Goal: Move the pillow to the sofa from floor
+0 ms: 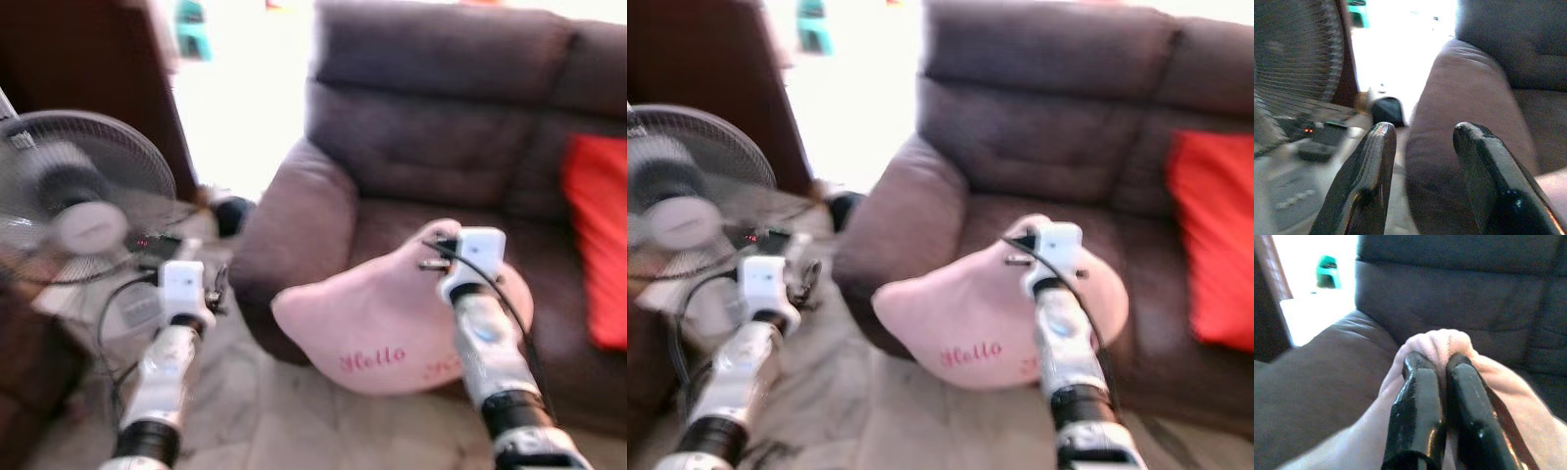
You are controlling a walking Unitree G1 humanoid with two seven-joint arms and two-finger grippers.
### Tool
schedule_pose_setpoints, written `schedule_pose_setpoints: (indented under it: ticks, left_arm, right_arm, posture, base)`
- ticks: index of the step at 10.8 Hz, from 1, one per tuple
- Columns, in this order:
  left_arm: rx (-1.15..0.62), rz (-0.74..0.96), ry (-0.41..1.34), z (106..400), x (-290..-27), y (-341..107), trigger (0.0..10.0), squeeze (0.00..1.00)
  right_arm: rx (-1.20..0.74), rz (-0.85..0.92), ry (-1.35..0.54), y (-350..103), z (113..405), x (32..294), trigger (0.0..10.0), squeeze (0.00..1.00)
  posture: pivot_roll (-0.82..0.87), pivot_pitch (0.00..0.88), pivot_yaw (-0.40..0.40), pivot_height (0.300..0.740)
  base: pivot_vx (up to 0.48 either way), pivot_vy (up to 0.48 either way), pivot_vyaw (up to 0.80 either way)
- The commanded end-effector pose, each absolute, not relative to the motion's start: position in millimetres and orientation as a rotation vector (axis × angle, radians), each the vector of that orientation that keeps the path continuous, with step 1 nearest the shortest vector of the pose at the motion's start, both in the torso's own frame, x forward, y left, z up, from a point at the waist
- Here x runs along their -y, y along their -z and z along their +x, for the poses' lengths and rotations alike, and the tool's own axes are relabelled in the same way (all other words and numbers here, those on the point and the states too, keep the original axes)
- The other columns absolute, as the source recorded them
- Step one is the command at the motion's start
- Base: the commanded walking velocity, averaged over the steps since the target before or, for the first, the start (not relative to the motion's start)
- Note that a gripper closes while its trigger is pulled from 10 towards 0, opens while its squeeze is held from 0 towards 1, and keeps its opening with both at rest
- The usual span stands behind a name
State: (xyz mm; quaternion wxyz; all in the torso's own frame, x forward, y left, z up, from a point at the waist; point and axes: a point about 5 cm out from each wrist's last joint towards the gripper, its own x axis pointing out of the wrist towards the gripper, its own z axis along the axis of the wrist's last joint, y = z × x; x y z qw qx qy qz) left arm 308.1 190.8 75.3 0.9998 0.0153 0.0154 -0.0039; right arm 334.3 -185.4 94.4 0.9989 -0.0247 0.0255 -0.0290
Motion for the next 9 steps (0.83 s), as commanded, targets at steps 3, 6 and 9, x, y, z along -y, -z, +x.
schedule_pose_setpoints:
  ticks: [3, 6, 9]
  left_arm:
    - [-0.014, 0.039, 0.007, 311, -189, -81, 10.0, 0.0]
    - [-0.013, 0.038, 0.002, 311, -188, -82, 10.0, 0.0]
    - [-0.009, 0.035, -0.002, 312, -188, -84, 10.0, 0.0]
  right_arm:
    - [0.067, -0.042, 0.064, -126, 343, 188, 10.0, 0.0]
    - [0.069, -0.055, 0.046, -130, 345, 185, 10.0, 0.0]
    - [0.09, -0.066, 0.016, -136, 346, 180, 10.0, 0.0]
  posture:
    - [0.07, 0.0, -0.023, 0.74]
    - [0.07, 0.0, -0.024, 0.74]
    - [0.07, 0.0, -0.029, 0.74]
  base:
    - [0.3, 0.0, 0.0]
    - [0.3, 0.0, 0.0]
    - [0.301, 0.0, 0.59]
